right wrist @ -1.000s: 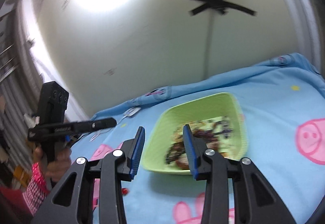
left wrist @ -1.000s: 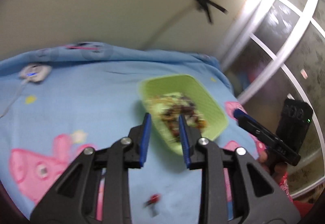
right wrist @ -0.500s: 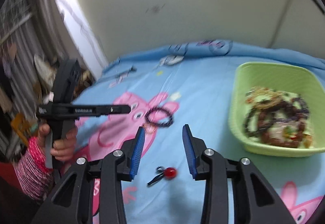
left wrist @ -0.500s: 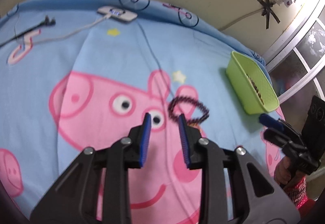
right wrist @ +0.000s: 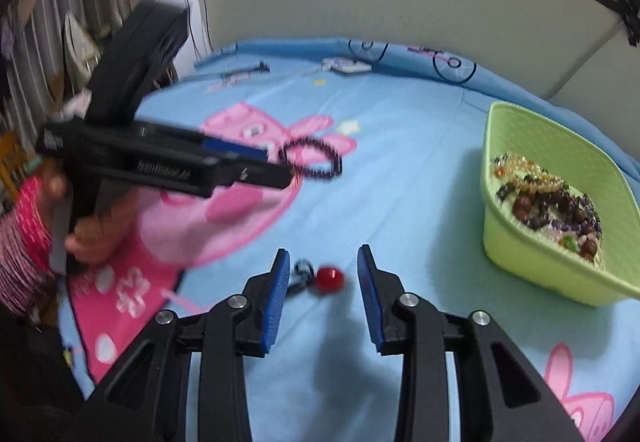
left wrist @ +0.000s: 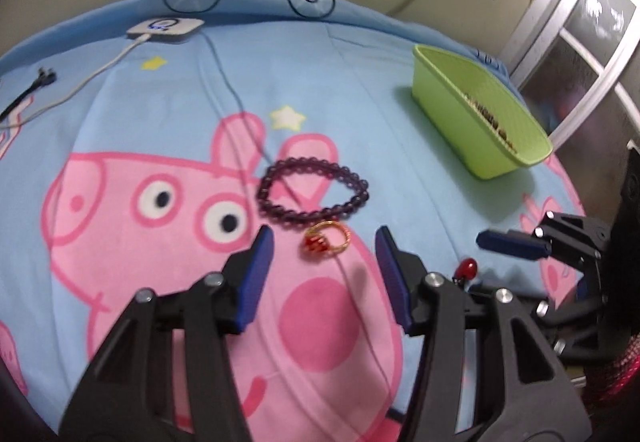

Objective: Organize jewelry
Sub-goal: 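Grasp the red heart pendant with the right gripper, then carry the red pendant into the basket and open the right gripper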

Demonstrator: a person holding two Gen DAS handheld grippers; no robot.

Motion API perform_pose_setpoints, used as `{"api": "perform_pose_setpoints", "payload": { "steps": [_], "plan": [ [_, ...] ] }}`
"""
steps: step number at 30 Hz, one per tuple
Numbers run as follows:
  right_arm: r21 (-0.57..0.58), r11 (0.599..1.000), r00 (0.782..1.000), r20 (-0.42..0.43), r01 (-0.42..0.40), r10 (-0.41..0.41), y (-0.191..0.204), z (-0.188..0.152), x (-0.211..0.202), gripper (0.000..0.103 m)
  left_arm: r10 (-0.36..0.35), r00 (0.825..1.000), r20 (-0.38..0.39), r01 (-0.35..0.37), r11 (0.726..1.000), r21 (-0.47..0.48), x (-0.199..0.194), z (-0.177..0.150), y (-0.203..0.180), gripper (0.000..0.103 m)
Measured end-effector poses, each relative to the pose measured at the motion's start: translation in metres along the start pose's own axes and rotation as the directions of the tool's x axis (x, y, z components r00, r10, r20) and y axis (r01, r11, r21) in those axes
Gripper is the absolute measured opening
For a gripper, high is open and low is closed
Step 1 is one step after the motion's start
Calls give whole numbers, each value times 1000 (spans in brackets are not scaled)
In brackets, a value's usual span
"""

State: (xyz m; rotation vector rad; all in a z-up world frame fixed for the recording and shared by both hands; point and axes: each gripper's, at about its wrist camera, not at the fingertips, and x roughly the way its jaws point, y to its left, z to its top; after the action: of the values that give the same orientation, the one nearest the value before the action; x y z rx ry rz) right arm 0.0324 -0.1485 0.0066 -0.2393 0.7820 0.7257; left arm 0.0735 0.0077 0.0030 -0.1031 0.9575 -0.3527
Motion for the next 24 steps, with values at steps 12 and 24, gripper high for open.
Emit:
{"api": "perform_pose_setpoints", "payload": {
  "steps": [12,24],
  "plan": [
    [-37,999,1000,-22,-3,2,9,-13,2,0,-9,1000,4,8,997,74,-5,-15,-18,10],
    [230,973,966,252,0,-60,-74,-1,-68,0,-248,969,9,247,965,91,-21,43,-75,10]
  ]
}}
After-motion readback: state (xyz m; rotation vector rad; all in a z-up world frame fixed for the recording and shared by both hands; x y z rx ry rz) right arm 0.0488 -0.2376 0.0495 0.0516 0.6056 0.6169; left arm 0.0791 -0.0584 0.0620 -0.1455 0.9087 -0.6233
